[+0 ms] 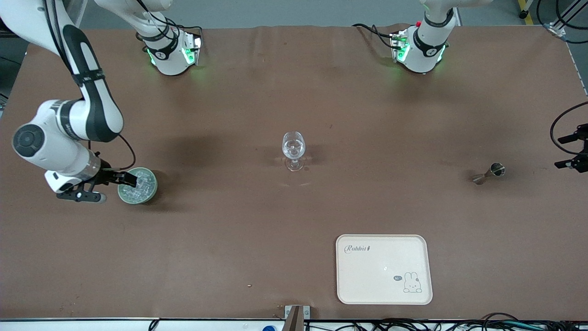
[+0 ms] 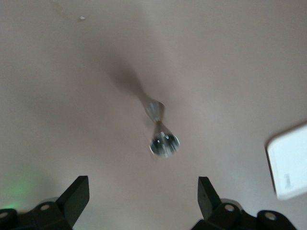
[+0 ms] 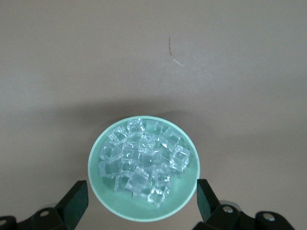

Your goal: Pour wine and add ice with both arms

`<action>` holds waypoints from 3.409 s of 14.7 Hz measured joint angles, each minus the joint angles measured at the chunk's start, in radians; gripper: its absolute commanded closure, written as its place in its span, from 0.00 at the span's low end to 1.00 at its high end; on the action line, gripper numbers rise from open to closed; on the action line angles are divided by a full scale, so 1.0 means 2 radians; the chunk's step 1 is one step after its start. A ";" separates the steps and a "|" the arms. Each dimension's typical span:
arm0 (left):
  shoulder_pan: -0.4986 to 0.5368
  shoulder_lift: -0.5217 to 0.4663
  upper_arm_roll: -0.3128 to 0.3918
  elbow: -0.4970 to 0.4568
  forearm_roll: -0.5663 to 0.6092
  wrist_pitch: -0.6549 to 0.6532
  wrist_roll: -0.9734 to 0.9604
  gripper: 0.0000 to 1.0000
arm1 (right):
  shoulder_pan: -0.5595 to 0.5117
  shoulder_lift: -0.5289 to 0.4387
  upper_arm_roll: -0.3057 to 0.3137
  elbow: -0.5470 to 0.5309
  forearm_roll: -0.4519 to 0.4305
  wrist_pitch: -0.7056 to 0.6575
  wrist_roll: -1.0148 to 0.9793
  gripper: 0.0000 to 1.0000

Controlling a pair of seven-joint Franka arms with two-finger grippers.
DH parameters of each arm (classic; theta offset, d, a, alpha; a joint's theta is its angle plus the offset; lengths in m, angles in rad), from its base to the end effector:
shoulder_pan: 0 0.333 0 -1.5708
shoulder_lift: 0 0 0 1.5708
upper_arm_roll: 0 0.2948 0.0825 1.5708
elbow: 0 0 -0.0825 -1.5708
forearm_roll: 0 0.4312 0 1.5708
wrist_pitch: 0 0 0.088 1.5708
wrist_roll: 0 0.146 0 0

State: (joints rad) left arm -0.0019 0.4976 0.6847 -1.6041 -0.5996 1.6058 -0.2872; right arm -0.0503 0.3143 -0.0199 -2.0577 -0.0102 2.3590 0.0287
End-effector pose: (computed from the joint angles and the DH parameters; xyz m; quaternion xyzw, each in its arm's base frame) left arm 0.5729 0.3193 0.2975 0.8292 0.5115 -0.1498 0.1681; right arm 0.6134 -0.0438 0.1885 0.9989 -0.0453 -0.0066 0.0065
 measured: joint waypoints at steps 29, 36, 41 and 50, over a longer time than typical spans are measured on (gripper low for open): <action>0.029 0.170 -0.017 -0.077 -0.307 -0.059 -0.083 0.25 | 0.011 0.028 -0.001 -0.057 0.000 0.093 0.000 0.66; 0.034 0.170 -0.020 -0.080 -0.318 -0.058 -0.083 0.99 | 0.011 0.028 -0.002 -0.054 0.000 0.089 0.000 0.92; 0.057 0.164 -0.019 -0.078 -0.319 -0.094 -0.082 1.00 | 0.011 0.028 -0.001 -0.016 0.000 0.015 0.001 0.90; 0.018 0.031 -0.080 -0.070 -0.304 -0.174 -0.135 1.00 | 0.011 0.029 -0.001 -0.015 0.000 -0.014 0.001 0.49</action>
State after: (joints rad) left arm 0.0347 0.5594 0.5245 -1.7434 -1.2084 1.2583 -0.5578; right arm -0.0281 0.3717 -0.0215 -2.0876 -0.0105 2.3303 0.0299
